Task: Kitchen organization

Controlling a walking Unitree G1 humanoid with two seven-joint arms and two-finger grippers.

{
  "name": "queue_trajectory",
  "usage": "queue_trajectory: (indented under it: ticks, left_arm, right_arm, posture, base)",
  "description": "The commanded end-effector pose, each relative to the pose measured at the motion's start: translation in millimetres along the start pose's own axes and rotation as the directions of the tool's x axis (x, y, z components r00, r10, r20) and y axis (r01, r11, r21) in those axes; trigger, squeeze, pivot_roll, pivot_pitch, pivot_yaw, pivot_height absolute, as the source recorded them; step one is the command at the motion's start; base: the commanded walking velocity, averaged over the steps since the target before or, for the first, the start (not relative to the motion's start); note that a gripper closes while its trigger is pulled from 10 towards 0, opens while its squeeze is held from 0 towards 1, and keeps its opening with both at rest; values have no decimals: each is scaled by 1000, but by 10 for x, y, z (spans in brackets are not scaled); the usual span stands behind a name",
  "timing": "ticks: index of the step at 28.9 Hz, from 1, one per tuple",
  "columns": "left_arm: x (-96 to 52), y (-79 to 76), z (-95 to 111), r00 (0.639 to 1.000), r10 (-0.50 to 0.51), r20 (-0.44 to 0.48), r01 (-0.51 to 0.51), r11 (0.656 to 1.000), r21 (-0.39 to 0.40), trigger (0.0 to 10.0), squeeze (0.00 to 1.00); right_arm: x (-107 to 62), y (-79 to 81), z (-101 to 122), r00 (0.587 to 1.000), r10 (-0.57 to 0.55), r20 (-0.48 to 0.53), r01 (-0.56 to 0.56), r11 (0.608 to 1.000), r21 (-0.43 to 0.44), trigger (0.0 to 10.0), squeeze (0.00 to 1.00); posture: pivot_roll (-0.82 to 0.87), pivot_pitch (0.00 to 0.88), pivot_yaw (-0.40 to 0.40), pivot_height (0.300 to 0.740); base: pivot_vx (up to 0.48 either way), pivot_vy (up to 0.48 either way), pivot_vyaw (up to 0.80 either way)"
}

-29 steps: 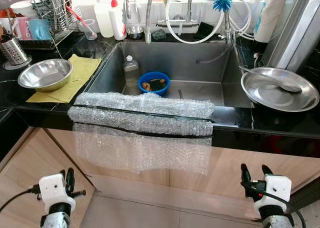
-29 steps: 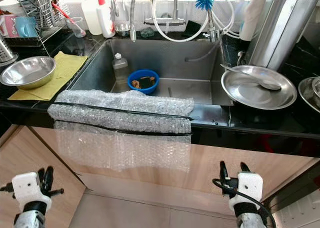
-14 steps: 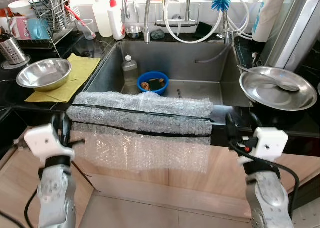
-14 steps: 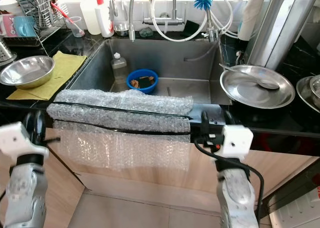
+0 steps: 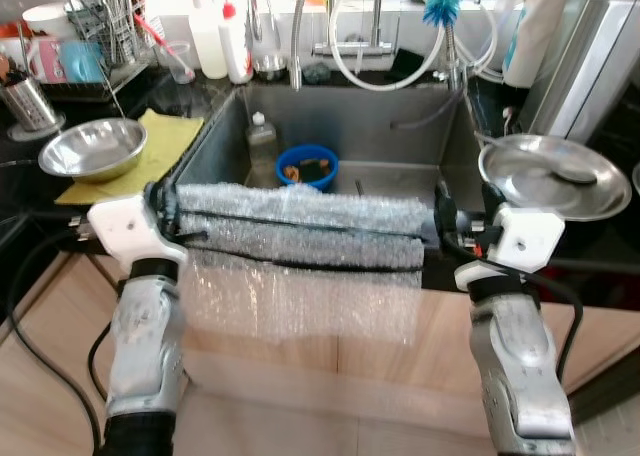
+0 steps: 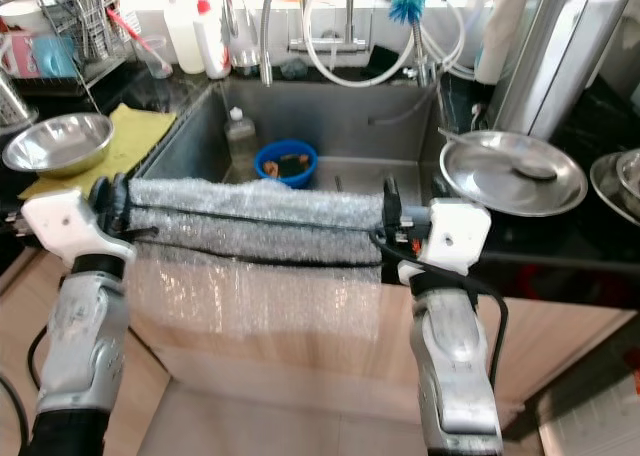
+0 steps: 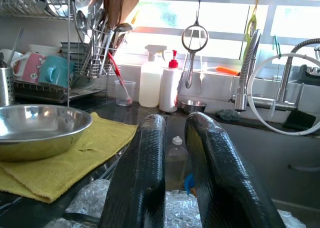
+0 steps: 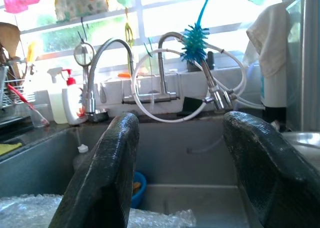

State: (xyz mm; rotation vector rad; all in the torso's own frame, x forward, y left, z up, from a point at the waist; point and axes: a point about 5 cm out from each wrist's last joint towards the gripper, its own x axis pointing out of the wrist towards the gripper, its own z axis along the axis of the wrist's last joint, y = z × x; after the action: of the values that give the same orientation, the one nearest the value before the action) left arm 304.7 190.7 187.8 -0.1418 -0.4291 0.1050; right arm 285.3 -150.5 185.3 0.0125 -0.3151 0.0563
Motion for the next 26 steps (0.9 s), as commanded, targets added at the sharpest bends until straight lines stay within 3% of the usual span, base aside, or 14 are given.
queue_trajectory:
  ticks: [1, 7, 26]
  left_arm:
    - [10, 31, -29, 1000, 2, -24, -2, 1000, 6, 10000, 0]
    - [188, -16, -4, 1000, -13, -22, 13, 1000, 4, 10000, 0]
    - [205, 8, -33, 999, -16, -37, 16, 1000, 7, 10000, 0]
  right_arm:
    - [18, 24, -1, 1000, 1, -10, -1, 1000, 2, 10000, 0]
    - [176, 135, 81, 1000, -3, 5, 3, 1000, 26, 10000, 0]
    - [206, 186, 80, 1000, 0, -10, 0, 999, 36, 10000, 0]
  posture:
    - [-52, 0, 71, 740]
    - [-41, 32, 76, 740]
    - [-39, 38, 78, 740]
  base:
    - [0, 0, 0]
    - [83, 0, 0]
    - [298, 0, -79]
